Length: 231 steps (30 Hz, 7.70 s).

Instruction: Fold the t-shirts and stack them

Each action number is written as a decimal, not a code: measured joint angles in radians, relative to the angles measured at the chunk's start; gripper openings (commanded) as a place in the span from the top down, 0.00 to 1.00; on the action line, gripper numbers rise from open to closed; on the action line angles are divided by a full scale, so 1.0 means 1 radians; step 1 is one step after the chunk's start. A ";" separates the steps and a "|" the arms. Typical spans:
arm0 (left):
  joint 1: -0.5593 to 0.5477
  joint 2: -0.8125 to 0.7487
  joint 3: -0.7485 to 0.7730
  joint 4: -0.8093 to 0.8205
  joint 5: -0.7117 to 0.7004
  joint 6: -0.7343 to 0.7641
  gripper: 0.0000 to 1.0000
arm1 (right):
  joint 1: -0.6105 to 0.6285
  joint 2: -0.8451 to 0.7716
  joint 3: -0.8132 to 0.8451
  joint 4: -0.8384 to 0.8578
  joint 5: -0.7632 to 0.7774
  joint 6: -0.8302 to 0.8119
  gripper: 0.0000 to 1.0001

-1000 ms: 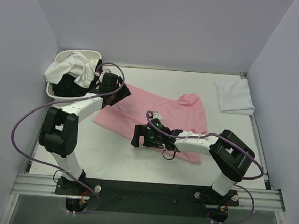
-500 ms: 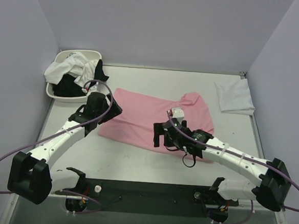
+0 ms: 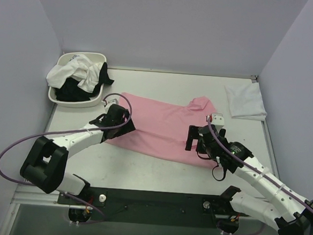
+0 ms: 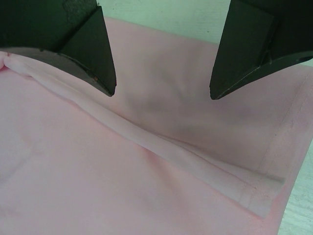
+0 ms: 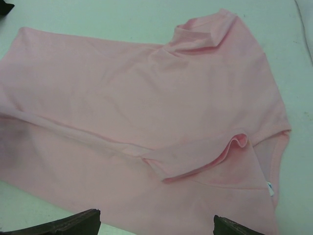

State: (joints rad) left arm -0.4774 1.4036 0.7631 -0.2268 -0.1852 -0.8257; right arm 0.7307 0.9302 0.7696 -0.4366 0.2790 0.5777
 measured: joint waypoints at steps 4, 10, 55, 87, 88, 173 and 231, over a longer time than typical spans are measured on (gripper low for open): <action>-0.006 0.026 -0.019 0.026 -0.024 -0.002 0.13 | -0.018 -0.001 -0.009 -0.011 -0.007 0.000 0.00; -0.013 0.028 -0.093 0.047 -0.054 -0.016 0.13 | -0.077 0.073 -0.013 0.014 -0.038 -0.003 0.00; -0.177 -0.396 -0.352 -0.112 -0.103 -0.187 0.13 | -0.189 0.576 0.032 0.352 -0.309 0.041 0.02; -0.185 -0.486 -0.140 -0.294 -0.160 -0.094 0.09 | -0.195 0.161 0.008 0.161 -0.056 -0.059 0.00; -0.185 -0.456 -0.119 -0.292 -0.162 -0.084 0.09 | -0.195 0.163 -0.022 0.148 -0.063 -0.049 0.01; -0.602 -0.636 -0.202 -0.788 -0.334 -0.494 0.14 | 0.697 0.076 -0.260 -0.408 0.282 1.061 0.00; 0.319 0.334 0.260 -0.108 0.074 -0.019 0.50 | -0.565 0.719 0.398 0.202 -0.367 -0.029 0.15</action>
State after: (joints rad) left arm -0.1589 1.7374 1.0233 -0.3351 -0.1108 -0.8444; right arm 0.1654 1.6497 1.1675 -0.2344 -0.0883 0.5484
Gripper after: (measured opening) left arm 0.521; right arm 0.851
